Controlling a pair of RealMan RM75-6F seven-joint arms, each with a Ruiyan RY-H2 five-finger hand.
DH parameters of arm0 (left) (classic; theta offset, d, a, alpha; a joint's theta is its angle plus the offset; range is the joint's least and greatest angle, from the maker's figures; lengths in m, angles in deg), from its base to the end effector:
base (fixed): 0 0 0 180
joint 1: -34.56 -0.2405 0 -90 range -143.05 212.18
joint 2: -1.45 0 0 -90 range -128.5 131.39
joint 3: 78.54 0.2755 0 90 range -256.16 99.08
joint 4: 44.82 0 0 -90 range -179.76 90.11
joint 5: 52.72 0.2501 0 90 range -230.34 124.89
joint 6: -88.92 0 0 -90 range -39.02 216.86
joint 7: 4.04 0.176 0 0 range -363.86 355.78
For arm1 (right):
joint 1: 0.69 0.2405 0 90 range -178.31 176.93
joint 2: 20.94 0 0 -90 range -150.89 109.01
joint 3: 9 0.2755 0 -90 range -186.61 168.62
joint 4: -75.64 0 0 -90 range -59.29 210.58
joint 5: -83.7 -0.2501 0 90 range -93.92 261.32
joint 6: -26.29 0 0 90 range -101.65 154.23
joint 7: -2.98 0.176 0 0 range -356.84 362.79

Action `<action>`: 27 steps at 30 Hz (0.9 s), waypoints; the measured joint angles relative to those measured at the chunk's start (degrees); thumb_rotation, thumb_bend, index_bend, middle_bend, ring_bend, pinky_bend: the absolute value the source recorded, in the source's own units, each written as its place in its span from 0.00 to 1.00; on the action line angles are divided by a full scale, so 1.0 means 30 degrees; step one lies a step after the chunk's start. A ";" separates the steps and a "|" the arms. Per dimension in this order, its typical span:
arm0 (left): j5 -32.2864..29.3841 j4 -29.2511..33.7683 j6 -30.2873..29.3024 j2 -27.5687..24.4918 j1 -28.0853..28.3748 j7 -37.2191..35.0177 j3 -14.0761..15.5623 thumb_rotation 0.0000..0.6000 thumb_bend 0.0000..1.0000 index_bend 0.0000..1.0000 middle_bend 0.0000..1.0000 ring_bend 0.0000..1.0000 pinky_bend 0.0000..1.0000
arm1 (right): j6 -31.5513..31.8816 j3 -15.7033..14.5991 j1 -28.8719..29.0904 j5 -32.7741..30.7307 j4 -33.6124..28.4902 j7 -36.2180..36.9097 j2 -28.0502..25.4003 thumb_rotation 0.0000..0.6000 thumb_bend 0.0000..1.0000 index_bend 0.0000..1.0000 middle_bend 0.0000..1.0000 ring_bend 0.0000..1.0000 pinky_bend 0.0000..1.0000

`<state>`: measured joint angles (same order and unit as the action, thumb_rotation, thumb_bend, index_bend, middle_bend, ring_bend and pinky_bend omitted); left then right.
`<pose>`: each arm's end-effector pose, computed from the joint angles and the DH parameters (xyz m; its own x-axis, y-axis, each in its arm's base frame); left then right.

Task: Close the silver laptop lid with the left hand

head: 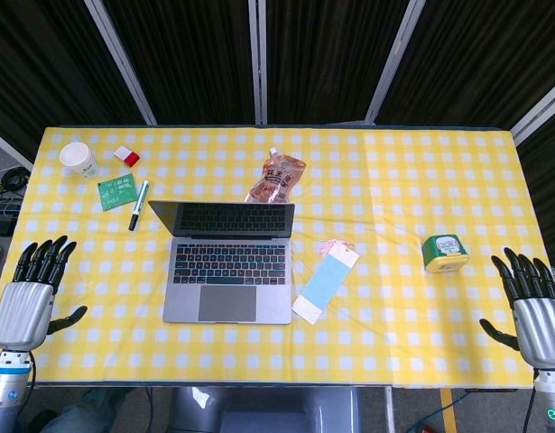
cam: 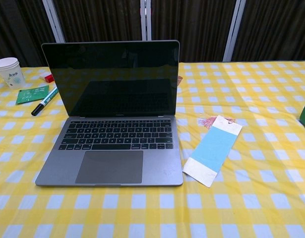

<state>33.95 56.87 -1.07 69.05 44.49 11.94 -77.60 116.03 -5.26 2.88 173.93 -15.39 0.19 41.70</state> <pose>-0.2781 0.2229 0.0990 0.4474 -0.0453 0.8932 0.8876 -0.1000 -0.4497 -0.3372 -0.2134 0.1526 0.4811 0.0910 0.8719 -0.8717 -0.0566 0.4868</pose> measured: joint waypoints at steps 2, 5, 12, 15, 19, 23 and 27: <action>-0.0087 0.0002 0.0170 0.0046 -0.0032 0.0089 -0.0057 1.00 0.00 0.00 0.00 0.00 0.00 | -0.0072 -0.0061 0.0036 0.0130 0.0053 0.0283 -0.0071 1.00 0.00 0.00 0.00 0.00 0.00; -0.0233 0.0036 0.0411 0.0019 -0.0072 -0.0006 -0.0087 1.00 0.00 0.00 0.00 0.00 0.00 | -0.0127 -0.0114 0.0073 0.0229 0.0150 0.0346 -0.0091 1.00 0.00 0.00 0.00 0.00 0.00; -0.0365 0.0228 0.1286 0.0034 0.0193 -0.0603 -0.0196 1.00 0.22 0.00 0.00 0.00 0.00 | -0.0050 -0.0099 0.0054 0.0250 0.0132 0.0669 -0.0138 1.00 0.00 0.00 0.00 0.00 0.00; -0.0542 0.0673 0.2394 -0.0224 0.0882 -0.0856 -0.0517 1.00 0.54 0.00 0.00 0.00 0.00 | -0.0167 -0.0081 0.0088 0.0172 0.0127 0.0827 -0.0177 1.00 0.00 0.00 0.00 0.00 0.00; -0.1307 0.1637 0.4899 -0.0887 0.2777 -0.0945 -0.1711 1.00 0.92 0.00 0.00 0.00 0.00 | -0.0333 -0.0012 0.0140 -0.0068 0.0094 0.0891 -0.0179 1.00 0.00 0.00 0.00 0.00 0.00; -0.2760 0.2294 0.7537 -0.1348 0.5135 -0.1016 -0.3485 1.00 1.00 0.00 0.00 0.00 0.00 | -0.0691 0.0084 0.0206 -0.0538 0.0158 0.0935 -0.0150 1.00 0.00 0.00 0.00 0.00 0.00; -0.4799 0.2497 0.9628 -0.1579 0.7251 -0.0900 -0.5137 1.00 1.00 0.00 0.00 0.00 0.00 | -0.1097 0.0181 0.0325 -0.0942 0.0310 0.0979 -0.0104 1.00 0.00 0.00 0.00 0.00 0.00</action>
<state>19.55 64.36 27.82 64.31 66.25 9.24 -93.01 112.74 -4.72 3.86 171.10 -14.46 3.12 41.39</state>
